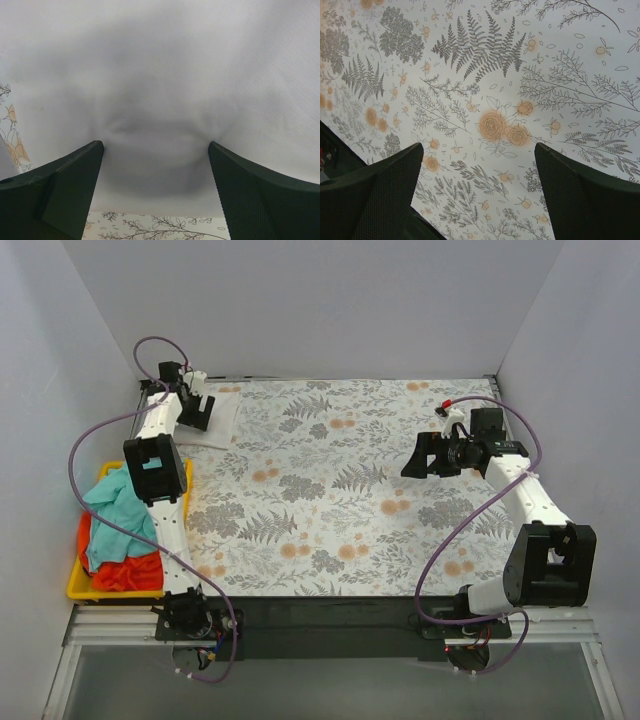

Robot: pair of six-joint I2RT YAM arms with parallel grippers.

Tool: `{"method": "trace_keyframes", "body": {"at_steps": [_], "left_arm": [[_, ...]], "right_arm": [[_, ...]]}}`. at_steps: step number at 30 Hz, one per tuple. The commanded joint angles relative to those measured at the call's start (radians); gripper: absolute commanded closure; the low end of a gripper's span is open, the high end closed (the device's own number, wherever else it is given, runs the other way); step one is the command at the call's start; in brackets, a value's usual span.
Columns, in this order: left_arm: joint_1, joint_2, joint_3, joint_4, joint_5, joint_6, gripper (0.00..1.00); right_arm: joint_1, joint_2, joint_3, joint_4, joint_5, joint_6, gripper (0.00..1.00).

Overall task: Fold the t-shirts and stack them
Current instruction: Neatly place the folded tshirt to the corner, then reset both grippers

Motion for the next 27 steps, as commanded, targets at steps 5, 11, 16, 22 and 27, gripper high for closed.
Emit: {"method": "trace_keyframes", "body": {"at_steps": [5, 11, 16, 22, 27], "left_arm": [[0.04, 0.118, -0.022, -0.075, -0.135, -0.008, 0.15], [0.043, 0.089, 0.012, -0.024, -0.154, -0.034, 0.1], [0.043, -0.104, -0.042, 0.138, -0.122, -0.083, 0.08], [0.02, -0.356, -0.034, 0.234, 0.014, -0.201, 0.07], [-0.107, -0.575, -0.158, 0.192, 0.073, -0.225, 0.06]], "right_arm": [[-0.004, -0.007, -0.005, 0.003, -0.019, -0.013, 0.02], [-0.004, -0.014, 0.006, 0.0, -0.03, -0.01, 0.02], [-0.004, -0.042, 0.011, 0.0, -0.042, -0.009, 0.02], [-0.004, -0.095, 0.005, 0.003, -0.047, -0.006, 0.02], [-0.004, -0.131, -0.003, 0.002, -0.039, -0.018, 0.02]]}}
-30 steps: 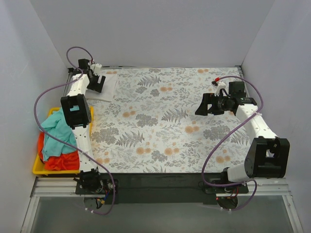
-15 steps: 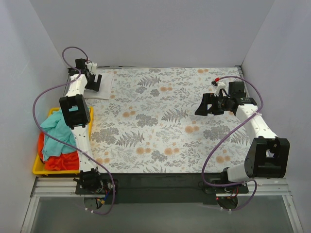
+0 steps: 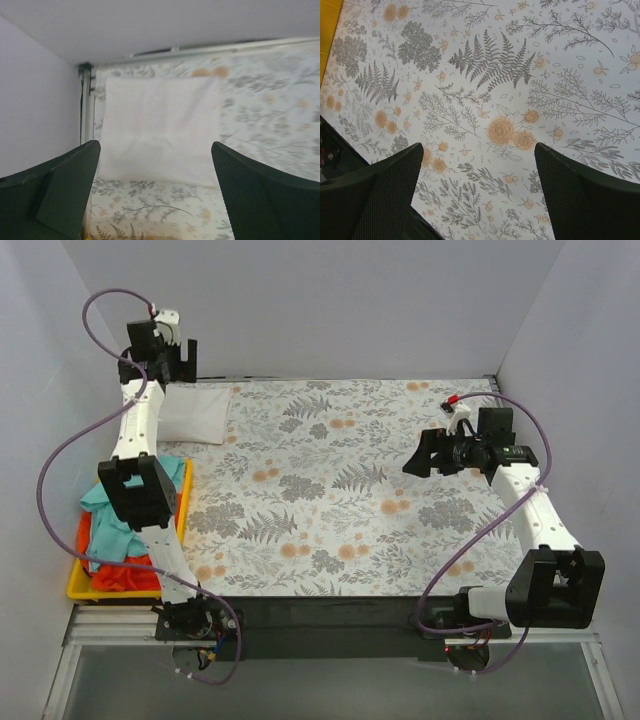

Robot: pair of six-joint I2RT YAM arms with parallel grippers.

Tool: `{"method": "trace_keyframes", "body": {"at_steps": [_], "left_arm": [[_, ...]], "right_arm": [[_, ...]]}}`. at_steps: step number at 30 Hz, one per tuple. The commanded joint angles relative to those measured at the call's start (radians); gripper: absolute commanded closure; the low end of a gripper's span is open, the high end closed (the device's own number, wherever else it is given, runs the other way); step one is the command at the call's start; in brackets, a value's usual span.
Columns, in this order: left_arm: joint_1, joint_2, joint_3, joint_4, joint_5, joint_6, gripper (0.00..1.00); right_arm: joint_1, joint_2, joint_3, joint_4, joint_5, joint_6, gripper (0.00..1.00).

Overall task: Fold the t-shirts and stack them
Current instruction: Reset both grippers

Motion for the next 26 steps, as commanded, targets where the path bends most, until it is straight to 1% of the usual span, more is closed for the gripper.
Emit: {"method": "trace_keyframes", "body": {"at_steps": [1, 2, 3, 4, 6, 7, 8, 9, 10, 11, 12, 15, 16, 18, 19, 23, 26], "left_arm": [[-0.201, -0.247, -0.078, 0.005, 0.05, -0.029, 0.06], [-0.245, -0.287, -0.131, -0.022, 0.001, -0.031, 0.06], [-0.286, -0.303, -0.155, -0.044, -0.012, -0.041, 0.06], [-0.356, -0.314, -0.174, -0.068, -0.012, -0.088, 0.06], [-0.414, -0.349, -0.245, -0.137, 0.045, -0.153, 0.06], [-0.463, -0.363, -0.283, -0.15, 0.074, -0.228, 0.06], [-0.483, -0.398, -0.323, -0.148, 0.135, -0.256, 0.06], [-0.501, -0.418, -0.419, -0.138, 0.158, -0.284, 0.06], [-0.532, -0.439, -0.47, -0.119, 0.18, -0.316, 0.06], [-0.543, -0.479, -0.519, -0.078, 0.203, -0.322, 0.06], [-0.553, -0.495, -0.612, -0.061, 0.215, -0.328, 0.06], [-0.558, -0.544, -0.72, -0.032, 0.229, -0.354, 0.05], [-0.558, -0.565, -0.806, -0.016, 0.23, -0.356, 0.05], [-0.558, -0.637, -0.878, 0.031, 0.229, -0.348, 0.05], [-0.557, -0.659, -0.943, 0.043, 0.224, -0.348, 0.05], [-0.555, -0.746, -1.02, 0.065, 0.198, -0.347, 0.05], [-0.547, -0.766, -1.026, 0.067, 0.194, -0.377, 0.05]], "right_arm": [[-0.03, -0.04, 0.001, 0.002, -0.005, -0.02, 0.02], [-0.033, -0.042, 0.003, 0.002, 0.0, -0.023, 0.02], [-0.032, -0.048, 0.003, -0.001, 0.007, -0.028, 0.02], [-0.033, -0.063, -0.003, -0.003, 0.019, -0.037, 0.02], [-0.033, -0.083, -0.022, -0.006, 0.035, -0.066, 0.02], [-0.033, -0.105, -0.054, -0.009, 0.052, -0.077, 0.02], [-0.033, -0.115, -0.069, -0.017, 0.059, -0.101, 0.02], [-0.033, -0.126, -0.088, -0.023, 0.069, -0.112, 0.02], [-0.033, -0.146, -0.104, -0.027, 0.088, -0.124, 0.02], [-0.033, -0.155, -0.134, -0.035, 0.096, -0.135, 0.02], [-0.033, -0.165, -0.147, -0.037, 0.104, -0.15, 0.02], [-0.033, -0.2, -0.186, -0.034, 0.128, -0.167, 0.02], [-0.033, -0.214, -0.194, -0.035, 0.125, -0.169, 0.02], [-0.035, -0.232, -0.213, -0.035, 0.121, -0.17, 0.02], [-0.036, -0.247, -0.22, -0.038, 0.109, -0.173, 0.02], [-0.065, -0.267, -0.243, -0.047, 0.073, -0.175, 0.02], [-0.076, -0.255, -0.244, -0.043, 0.061, -0.161, 0.02]]}}
